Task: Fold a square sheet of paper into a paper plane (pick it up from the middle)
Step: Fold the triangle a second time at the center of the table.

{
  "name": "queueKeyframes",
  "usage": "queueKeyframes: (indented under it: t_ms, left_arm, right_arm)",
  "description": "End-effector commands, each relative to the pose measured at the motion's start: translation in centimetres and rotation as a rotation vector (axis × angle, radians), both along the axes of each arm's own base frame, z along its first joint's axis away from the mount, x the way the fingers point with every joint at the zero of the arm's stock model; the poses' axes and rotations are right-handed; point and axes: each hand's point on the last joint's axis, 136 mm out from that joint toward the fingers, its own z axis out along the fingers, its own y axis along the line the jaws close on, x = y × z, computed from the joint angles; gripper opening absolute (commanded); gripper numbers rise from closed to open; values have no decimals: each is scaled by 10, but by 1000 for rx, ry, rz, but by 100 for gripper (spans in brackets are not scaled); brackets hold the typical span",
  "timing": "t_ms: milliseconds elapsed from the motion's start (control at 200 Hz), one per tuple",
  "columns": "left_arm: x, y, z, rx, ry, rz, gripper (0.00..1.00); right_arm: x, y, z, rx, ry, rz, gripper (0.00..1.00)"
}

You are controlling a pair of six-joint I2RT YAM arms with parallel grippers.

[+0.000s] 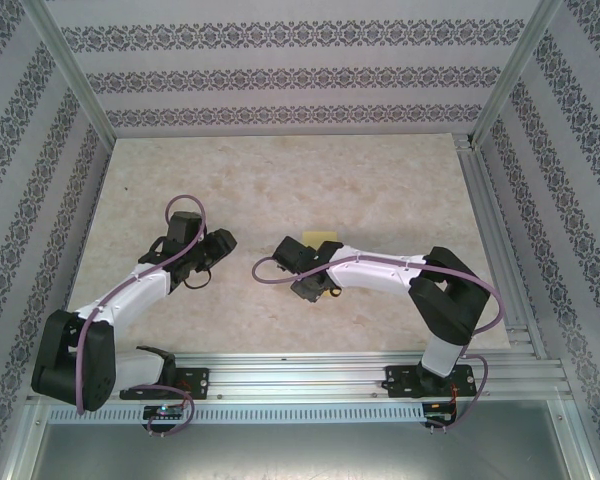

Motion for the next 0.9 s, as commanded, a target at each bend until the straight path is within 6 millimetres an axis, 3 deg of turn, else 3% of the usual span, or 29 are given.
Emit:
queueKeyframes:
  t_ms: [0,270,504,694,894]
  left_arm:
    - [4,-5,3,-29,-11,-18,55]
    - [9,-16,5,-61,-10,-59,55]
    - [12,-26,6,-77,-10,-86,55]
    - [16,-51,11,-108,-18,-168,55]
    - [19,-90,12,-132,-15,-276,49]
  right_arm:
    - [7,9,5,66,2,-53,17]
    - [9,8,11,184,30,-123,3]
    - [11,4,20,280,46,-169,1]
    - [10,1,17,427,150,-209,3]
    - [24,-10,12,624,270,-337,6]
